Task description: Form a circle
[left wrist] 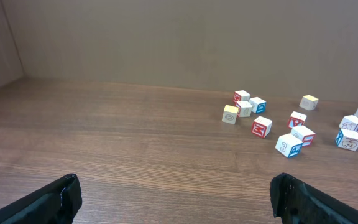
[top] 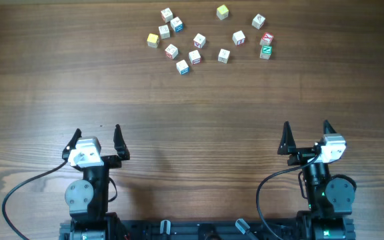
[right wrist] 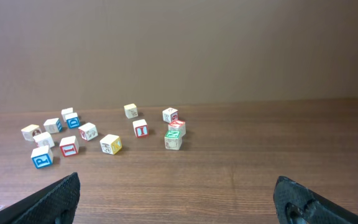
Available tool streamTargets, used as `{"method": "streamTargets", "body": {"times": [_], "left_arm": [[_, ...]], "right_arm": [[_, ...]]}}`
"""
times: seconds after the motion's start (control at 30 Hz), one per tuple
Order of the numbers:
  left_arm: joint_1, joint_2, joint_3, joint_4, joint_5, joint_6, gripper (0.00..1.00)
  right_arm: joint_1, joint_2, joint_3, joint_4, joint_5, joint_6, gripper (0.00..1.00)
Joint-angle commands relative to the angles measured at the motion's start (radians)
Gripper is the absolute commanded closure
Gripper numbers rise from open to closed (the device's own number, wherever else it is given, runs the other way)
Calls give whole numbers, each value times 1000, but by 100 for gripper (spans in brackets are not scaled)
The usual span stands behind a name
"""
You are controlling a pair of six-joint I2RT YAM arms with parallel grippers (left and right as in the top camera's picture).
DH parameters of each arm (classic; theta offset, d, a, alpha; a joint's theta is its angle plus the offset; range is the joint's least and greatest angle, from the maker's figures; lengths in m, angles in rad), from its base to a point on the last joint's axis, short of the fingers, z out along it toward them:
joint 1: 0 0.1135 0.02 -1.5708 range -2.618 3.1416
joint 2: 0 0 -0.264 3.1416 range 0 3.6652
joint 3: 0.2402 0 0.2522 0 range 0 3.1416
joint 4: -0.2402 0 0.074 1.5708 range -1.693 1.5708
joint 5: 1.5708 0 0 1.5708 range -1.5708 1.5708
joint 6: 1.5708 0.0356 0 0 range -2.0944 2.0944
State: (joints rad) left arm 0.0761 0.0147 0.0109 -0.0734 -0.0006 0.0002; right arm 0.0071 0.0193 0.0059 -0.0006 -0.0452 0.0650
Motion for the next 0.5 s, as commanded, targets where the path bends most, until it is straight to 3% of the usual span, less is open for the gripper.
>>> {"method": "streamTargets", "body": {"times": [0.0,0.47], "left_arm": [[8,0,-5,-2,19,19,0],[8,0,-5,-2,19,19,0]], "right_arm": [[29,-9,0,2,-16,-12,0],[29,-9,0,2,-16,-12,0]]}}
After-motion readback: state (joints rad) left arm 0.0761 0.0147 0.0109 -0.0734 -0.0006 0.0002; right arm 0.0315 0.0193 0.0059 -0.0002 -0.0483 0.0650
